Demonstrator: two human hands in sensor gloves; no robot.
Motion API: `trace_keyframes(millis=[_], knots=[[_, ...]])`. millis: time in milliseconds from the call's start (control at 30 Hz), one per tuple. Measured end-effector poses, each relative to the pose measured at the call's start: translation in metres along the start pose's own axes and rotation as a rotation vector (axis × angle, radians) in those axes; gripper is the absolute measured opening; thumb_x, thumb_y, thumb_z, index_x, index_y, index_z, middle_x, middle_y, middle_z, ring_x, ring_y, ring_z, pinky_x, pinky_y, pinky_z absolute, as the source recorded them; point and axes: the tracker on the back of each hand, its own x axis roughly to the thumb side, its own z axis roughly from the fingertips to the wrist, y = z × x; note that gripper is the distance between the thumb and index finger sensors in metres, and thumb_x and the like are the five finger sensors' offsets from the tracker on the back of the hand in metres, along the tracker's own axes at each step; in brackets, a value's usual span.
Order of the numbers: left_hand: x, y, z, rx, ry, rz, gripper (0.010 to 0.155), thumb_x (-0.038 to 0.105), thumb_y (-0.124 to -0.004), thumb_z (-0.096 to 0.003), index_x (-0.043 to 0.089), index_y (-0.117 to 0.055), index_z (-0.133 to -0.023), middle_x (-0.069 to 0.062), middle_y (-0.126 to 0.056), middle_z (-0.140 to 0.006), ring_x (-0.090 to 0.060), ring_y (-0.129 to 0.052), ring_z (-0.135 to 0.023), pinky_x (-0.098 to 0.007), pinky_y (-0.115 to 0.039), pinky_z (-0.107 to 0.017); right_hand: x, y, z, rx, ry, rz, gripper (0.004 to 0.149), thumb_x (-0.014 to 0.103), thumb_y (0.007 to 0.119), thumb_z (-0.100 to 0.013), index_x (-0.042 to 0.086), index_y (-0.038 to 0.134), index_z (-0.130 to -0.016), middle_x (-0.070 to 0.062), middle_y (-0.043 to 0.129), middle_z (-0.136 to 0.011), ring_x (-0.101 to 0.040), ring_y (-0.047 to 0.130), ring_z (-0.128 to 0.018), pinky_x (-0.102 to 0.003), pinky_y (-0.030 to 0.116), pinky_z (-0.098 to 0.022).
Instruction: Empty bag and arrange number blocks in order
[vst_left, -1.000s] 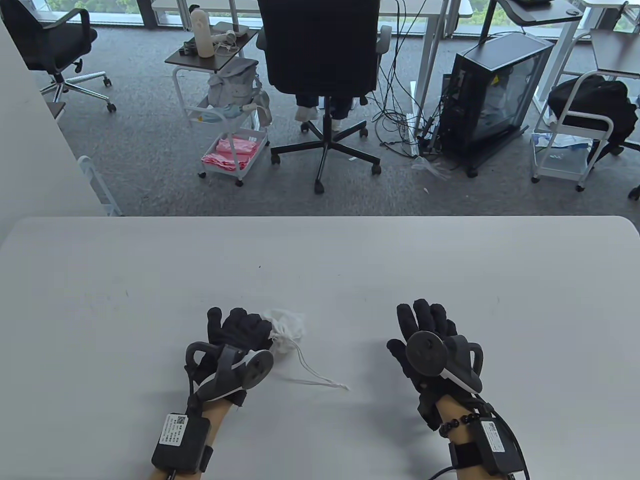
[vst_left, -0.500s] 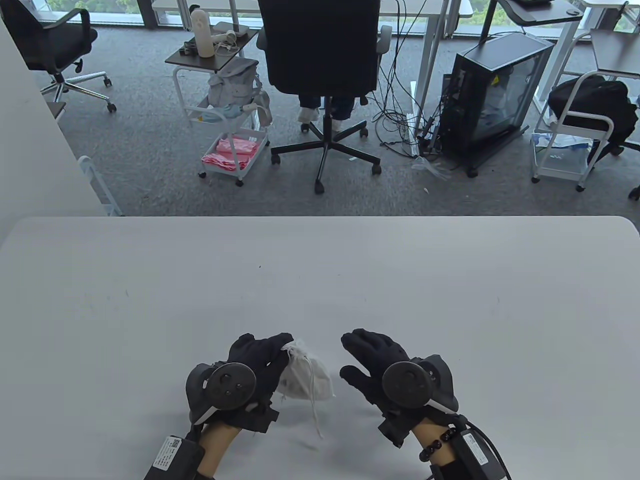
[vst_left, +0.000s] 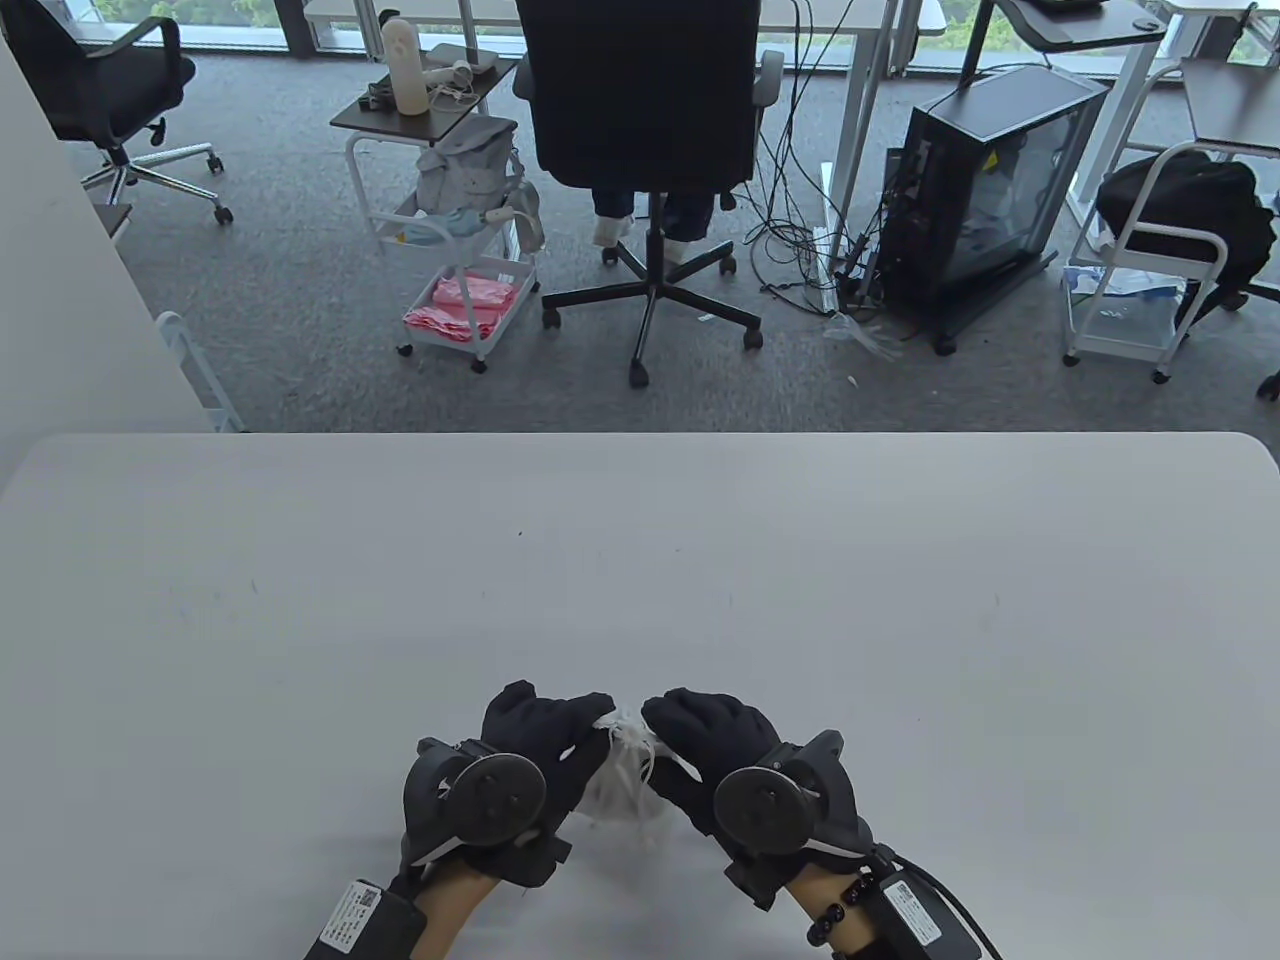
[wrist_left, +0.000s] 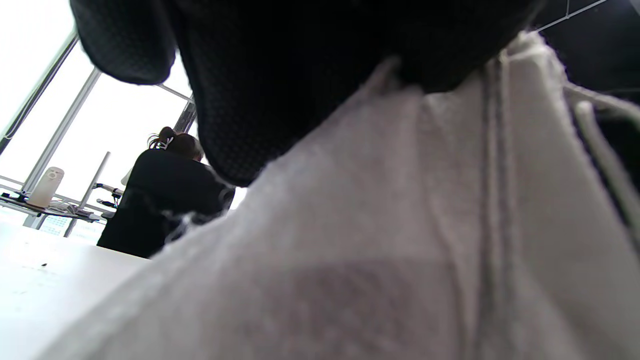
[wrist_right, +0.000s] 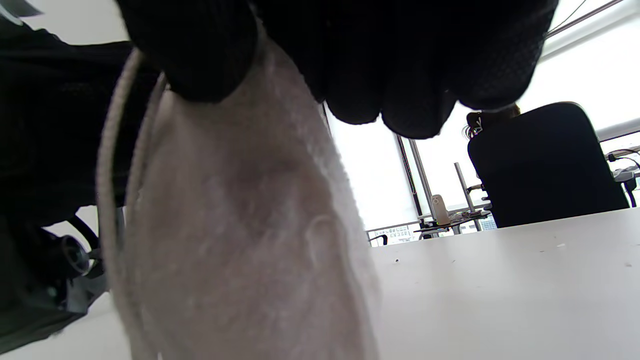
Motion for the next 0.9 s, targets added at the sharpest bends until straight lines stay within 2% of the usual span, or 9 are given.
trace_keyframes(millis=[100,233,400,500,533,600,667,767,900], knots=[[0.003,-0.001,0.0,-0.026,-0.034,0.014,0.041,0.042,-0.076,-0.0539,0.017,-0.089,-0.084,-0.001,-0.106,-0.065,-0.025,-0.11,-0.06,-0.066,-0.073,-0.064,-0.001,-0.005,0.001,-0.058,0.027,-0.065,0.042,0.037,0.081,-0.05,0.015,0.084,-0.085,-0.013,0.091,-0.086,-0.038,0.097,-0.072,-0.054,0.085,-0.055],[0.003,-0.007,-0.002,-0.117,-0.13,0.098,0.052,0.048,-0.073,-0.0531,0.015,-0.082,-0.092,0.001,-0.103,-0.071,-0.025,-0.108,-0.067,-0.066,-0.072,-0.067,-0.004,-0.01,0.001,-0.082,0.042,-0.089,0.037,0.036,0.082,-0.05,0.017,0.086,-0.082,-0.011,0.093,-0.083,-0.036,0.099,-0.071,-0.052,0.086,-0.054],[-0.002,-0.003,-0.001,-0.061,-0.114,0.067,0.043,0.048,-0.072,-0.0537,0.022,-0.089,-0.084,0.005,-0.106,-0.066,-0.022,-0.11,-0.064,-0.064,-0.075,-0.065,-0.011,-0.016,0.0,-0.091,0.04,-0.021,0.035,0.036,0.083,-0.049,0.02,0.088,-0.079,-0.009,0.096,-0.081,-0.034,0.1,-0.069,-0.051,0.088,-0.054],[-0.022,0.01,-0.001,0.005,-0.026,0.122,0.042,0.047,-0.073,-0.0538,0.022,-0.091,-0.082,0.005,-0.107,-0.065,-0.022,-0.111,-0.065,-0.064,-0.075,-0.066,-0.037,-0.03,0.001,-0.138,0.137,-0.024,0.034,0.035,0.085,-0.047,0.021,0.091,-0.077,-0.007,0.098,-0.079,-0.032,0.102,-0.068,-0.05,0.089,-0.052],[-0.033,0.015,-0.001,0.021,0.01,0.153,0.042,0.047,-0.074,-0.0537,0.022,-0.092,-0.082,0.006,-0.108,-0.065,-0.022,-0.11,-0.066,-0.063,-0.075,-0.066,-0.051,-0.037,0.003,-0.153,0.173,-0.059,0.034,0.036,0.084,-0.047,0.022,0.091,-0.077,-0.006,0.098,-0.078,-0.031,0.102,-0.067,-0.048,0.09,-0.052],[-0.038,0.015,-0.003,0.011,0.011,0.247,0.042,0.049,-0.075,-0.0537,0.024,-0.091,-0.083,0.007,-0.108,-0.067,-0.024,-0.107,-0.073,-0.064,-0.073,-0.068,-0.06,-0.04,0.001,-0.168,0.199,-0.262,0.035,0.036,0.087,-0.046,0.021,0.093,-0.076,-0.007,0.1,-0.077,-0.031,0.103,-0.066,-0.048,0.09,-0.051],[-0.036,0.012,-0.004,0.012,0.018,0.262,0.042,0.048,-0.074,-0.0539,0.025,-0.09,-0.084,0.007,-0.107,-0.069,-0.024,-0.106,-0.075,-0.063,-0.073,-0.068,-0.061,-0.04,0.0,-0.182,0.212,-0.242,0.034,0.035,0.088,-0.045,0.021,0.092,-0.076,-0.007,0.099,-0.077,-0.031,0.102,-0.067,-0.048,0.09,-0.051],[-0.039,0.009,-0.004,-0.011,0.039,0.303,0.042,0.049,-0.073,-0.0536,0.028,-0.088,-0.086,0.006,-0.104,-0.074,-0.026,-0.104,-0.078,-0.064,-0.072,-0.068,-0.066,-0.036,0.0,-0.118,0.201,-0.23,0.036,0.035,0.087,-0.045,0.021,0.091,-0.078,-0.007,0.098,-0.079,-0.031,0.102,-0.068,-0.048,0.089,-0.052],[-0.043,0.007,-0.005,-0.02,0.074,0.372,0.042,0.049,-0.073,-0.0533,0.028,-0.089,-0.086,0.006,-0.105,-0.073,-0.026,-0.105,-0.076,-0.064,-0.073,-0.067,-0.067,-0.036,-0.004,0.004,0.192,-0.238,0.039,0.028,0.086,-0.048,0.017,0.087,-0.086,-0.012,0.094,-0.085,-0.036,0.098,-0.073,-0.052,0.086,-0.056]])
